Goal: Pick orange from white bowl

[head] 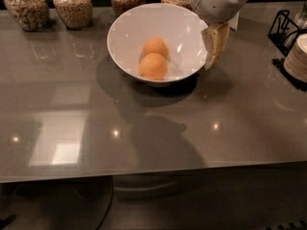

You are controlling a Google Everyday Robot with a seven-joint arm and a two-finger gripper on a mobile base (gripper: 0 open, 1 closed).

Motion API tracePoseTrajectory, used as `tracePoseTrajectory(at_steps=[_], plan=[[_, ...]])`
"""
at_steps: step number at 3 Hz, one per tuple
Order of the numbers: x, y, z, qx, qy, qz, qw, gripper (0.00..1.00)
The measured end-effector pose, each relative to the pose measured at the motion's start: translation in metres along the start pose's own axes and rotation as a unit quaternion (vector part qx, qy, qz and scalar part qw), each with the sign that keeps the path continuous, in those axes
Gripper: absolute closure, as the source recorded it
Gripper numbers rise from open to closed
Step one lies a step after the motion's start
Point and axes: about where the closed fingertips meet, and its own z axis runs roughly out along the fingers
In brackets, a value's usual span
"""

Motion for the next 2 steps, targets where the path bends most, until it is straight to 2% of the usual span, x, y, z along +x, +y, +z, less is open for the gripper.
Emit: tracePoseTrajectory(at_steps=[1, 2], plan=[[0.0, -0.001, 0.008, -0.017, 0.011, -0.039, 0.999, 0.0], [0.002, -0.009, 0.031, -0.047, 0.015, -0.099, 0.9938, 0.0]])
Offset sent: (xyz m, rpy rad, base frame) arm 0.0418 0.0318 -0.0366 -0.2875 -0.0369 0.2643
